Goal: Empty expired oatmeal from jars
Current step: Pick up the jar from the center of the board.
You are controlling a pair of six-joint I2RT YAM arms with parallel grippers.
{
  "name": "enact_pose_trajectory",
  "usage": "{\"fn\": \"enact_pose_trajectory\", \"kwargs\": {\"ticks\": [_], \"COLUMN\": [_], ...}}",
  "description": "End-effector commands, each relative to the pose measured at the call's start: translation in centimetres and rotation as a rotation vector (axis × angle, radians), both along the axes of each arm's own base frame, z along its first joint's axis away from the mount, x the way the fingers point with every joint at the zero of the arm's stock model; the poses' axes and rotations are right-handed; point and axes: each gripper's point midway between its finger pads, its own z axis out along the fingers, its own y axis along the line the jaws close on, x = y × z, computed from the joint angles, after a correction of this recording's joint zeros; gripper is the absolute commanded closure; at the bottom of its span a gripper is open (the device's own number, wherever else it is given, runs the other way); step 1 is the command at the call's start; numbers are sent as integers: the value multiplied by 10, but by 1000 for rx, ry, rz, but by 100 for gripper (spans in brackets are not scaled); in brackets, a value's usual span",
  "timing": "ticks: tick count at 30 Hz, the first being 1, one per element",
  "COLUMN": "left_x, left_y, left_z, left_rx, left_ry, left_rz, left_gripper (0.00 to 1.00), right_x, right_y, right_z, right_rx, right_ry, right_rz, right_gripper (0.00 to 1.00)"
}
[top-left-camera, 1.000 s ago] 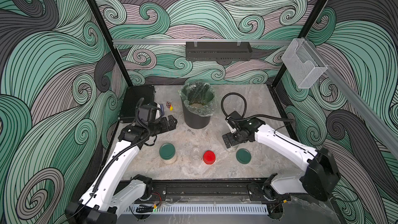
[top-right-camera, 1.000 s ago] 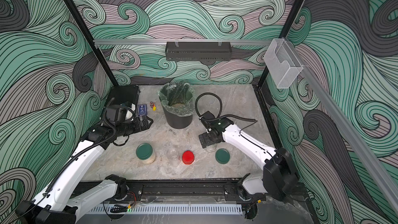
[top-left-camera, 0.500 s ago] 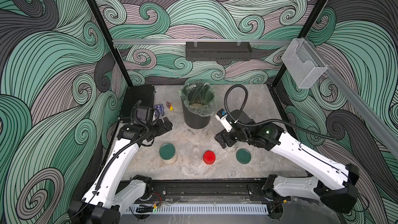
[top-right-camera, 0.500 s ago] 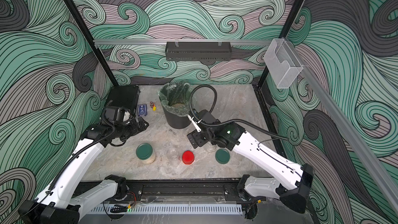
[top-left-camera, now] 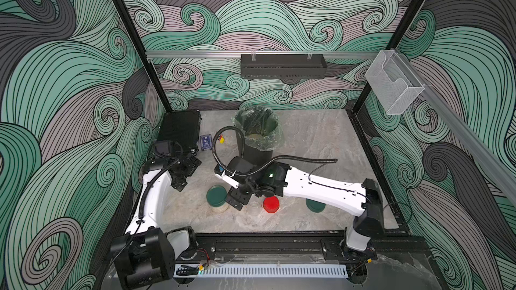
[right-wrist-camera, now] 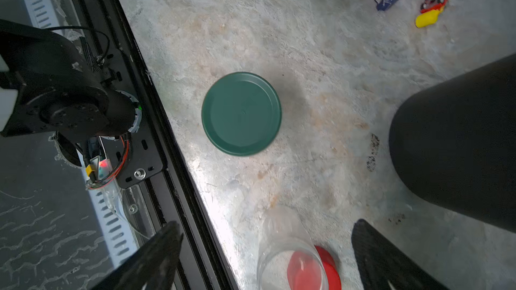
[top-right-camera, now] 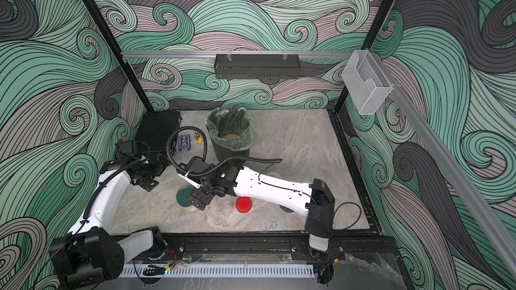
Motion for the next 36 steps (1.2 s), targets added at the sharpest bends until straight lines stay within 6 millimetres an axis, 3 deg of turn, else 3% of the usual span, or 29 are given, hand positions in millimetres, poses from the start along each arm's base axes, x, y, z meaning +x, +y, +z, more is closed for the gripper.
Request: {"fn": "enact_pose_trajectory", "kwargs": {"ticks": [1, 14, 33, 36], "left_x": [6, 1, 1, 2], "left_y": [4, 9, 6, 5], "left_z": [7, 2, 9, 10], "left_rx": [-52, -103, -114, -116], "left_ry": [-18, -21, -49, -56], "left_rz": [41, 74, 68, 65], "left_gripper": [1, 1, 1, 1], "right_x": [-9, -5, 20, 23], "right_y": [19, 53, 74, 74], "right_z": [-7, -50, -111, -111], "right_rx": [-13, -84, -144, -140], "right_ry": [6, 47, 121, 122], "right_rz": [68, 107, 35, 21], "right_gripper": [2, 1, 1, 7]}}
